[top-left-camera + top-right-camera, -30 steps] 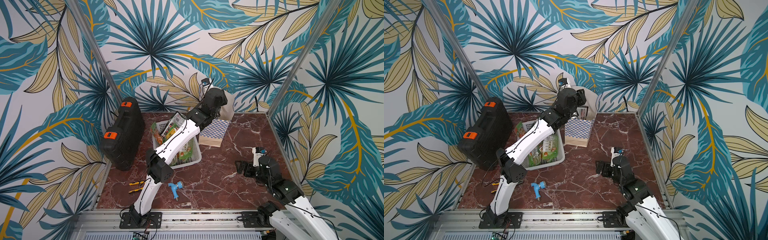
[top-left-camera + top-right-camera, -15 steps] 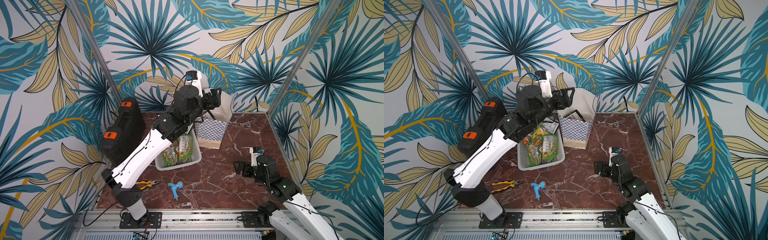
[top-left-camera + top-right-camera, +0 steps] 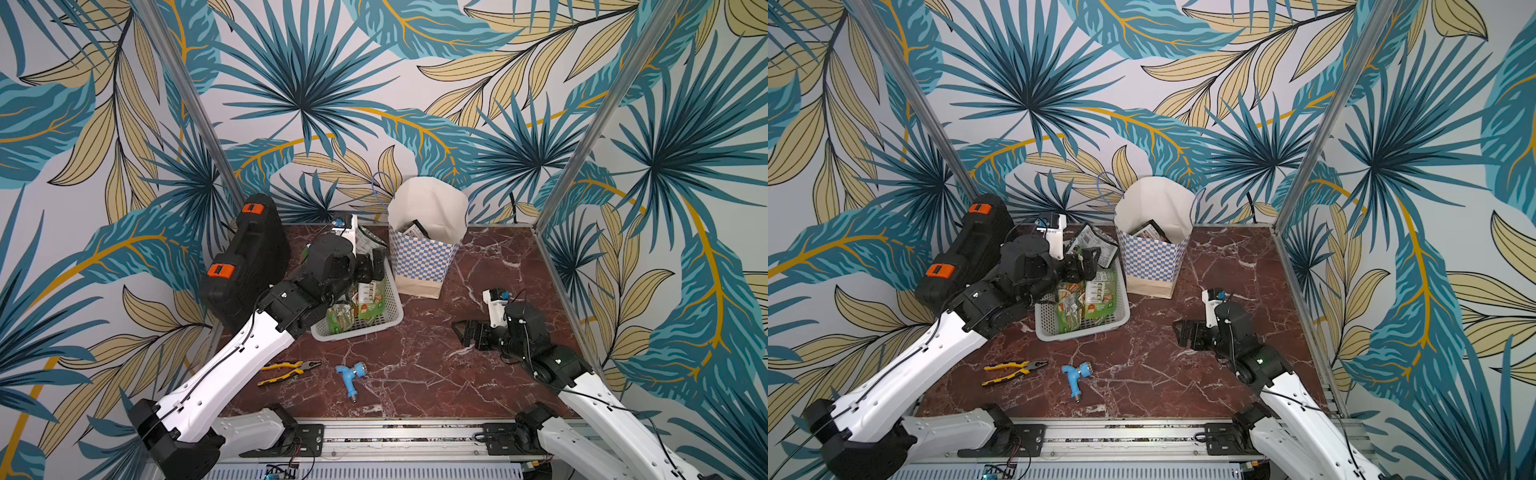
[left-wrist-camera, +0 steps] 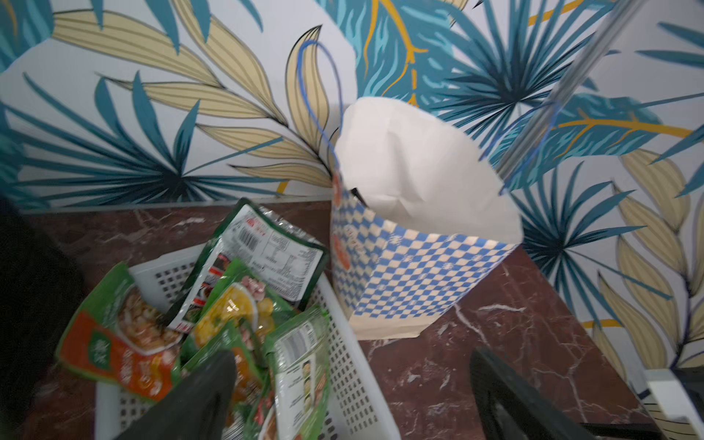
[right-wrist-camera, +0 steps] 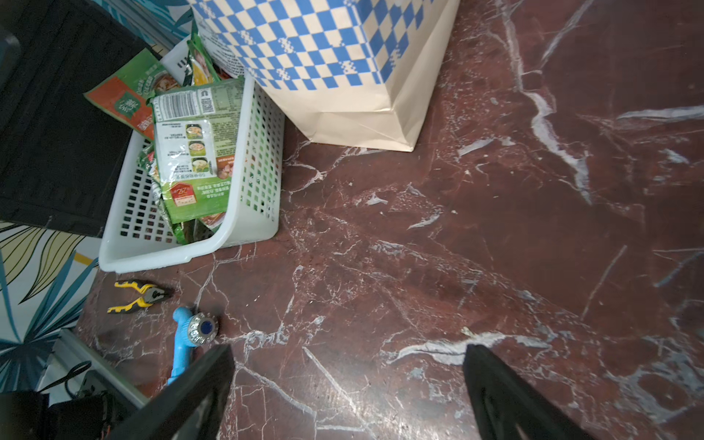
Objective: Place the condiment packets inside the bag
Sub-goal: Pick up the condiment packet from the storage box.
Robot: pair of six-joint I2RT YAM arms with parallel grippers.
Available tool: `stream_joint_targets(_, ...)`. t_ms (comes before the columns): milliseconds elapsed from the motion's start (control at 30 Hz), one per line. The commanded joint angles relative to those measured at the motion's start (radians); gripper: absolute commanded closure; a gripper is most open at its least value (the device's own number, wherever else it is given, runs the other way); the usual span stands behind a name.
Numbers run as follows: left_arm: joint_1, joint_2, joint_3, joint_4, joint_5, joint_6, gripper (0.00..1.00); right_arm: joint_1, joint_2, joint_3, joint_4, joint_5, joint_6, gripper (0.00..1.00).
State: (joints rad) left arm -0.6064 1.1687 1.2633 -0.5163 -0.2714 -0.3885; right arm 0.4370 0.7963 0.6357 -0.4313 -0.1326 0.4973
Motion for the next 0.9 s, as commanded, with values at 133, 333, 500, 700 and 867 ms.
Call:
stream_joint_targets(133, 0.188, -0.075, -0.223, 0.074, 0.096, -0.061, 0.0, 0.097, 0.136, 0.095, 0.076, 0.065, -0.002, 0.03)
stream_joint_targets(333, 0.293, -0.067, -0.323, 0.192, 0.2, -0.132, 0.0, 0.208, 0.269, 0.2, 0.076, 0.186, 0.003, 0.09)
stream_joint_targets(500, 0.31, -0.069, -0.391, 0.268, 0.21, -0.135, 0.0, 0.298, 0.415, 0.307, 0.074, 0.286, 0.001, 0.12)
stream_joint_targets(700, 0.311, -0.069, -0.45, 0.29, 0.174, -0.091, 0.0, 0.403, 0.61, 0.472, 0.069, 0.355, -0.001, 0.15)
stream_joint_targets(867, 0.312, -0.108, -0.589, 0.451, 0.137, -0.093, 0.0, 0.454, 0.763, 0.614, 0.042, 0.386, 0.014, 0.18)
